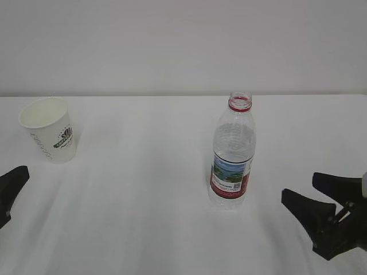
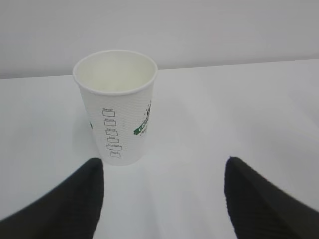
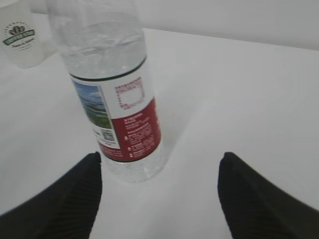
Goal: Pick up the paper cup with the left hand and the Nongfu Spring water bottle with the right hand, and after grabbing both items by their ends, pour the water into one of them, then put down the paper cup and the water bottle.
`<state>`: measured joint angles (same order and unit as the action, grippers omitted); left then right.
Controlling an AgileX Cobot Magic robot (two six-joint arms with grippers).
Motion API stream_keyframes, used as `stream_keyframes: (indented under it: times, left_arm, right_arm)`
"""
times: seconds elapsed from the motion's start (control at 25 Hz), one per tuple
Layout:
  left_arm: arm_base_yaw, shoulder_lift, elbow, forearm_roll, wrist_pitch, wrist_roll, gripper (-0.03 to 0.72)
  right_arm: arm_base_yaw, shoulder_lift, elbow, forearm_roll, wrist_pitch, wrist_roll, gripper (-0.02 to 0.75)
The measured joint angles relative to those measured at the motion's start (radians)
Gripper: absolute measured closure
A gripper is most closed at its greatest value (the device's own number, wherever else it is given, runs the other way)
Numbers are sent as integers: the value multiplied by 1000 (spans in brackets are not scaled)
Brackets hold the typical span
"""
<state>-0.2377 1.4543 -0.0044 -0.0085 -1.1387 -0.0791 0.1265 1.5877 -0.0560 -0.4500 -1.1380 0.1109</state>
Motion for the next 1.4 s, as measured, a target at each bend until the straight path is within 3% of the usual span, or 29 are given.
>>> stream_keyframes:
  times: [0.24, 1.08, 1.4]
  left_arm:
    - [0, 0, 0, 0, -2, 0, 139]
    - [0, 0, 0, 8, -2, 4, 139]
    - [0, 0, 0, 8, -2, 4, 119]
  right_arm:
    - [0, 0, -21, -60, -3, 1, 190]
    - [0, 0, -23, -74, -5, -124, 188]
    - [0, 21, -58, -120, -7, -72, 93]
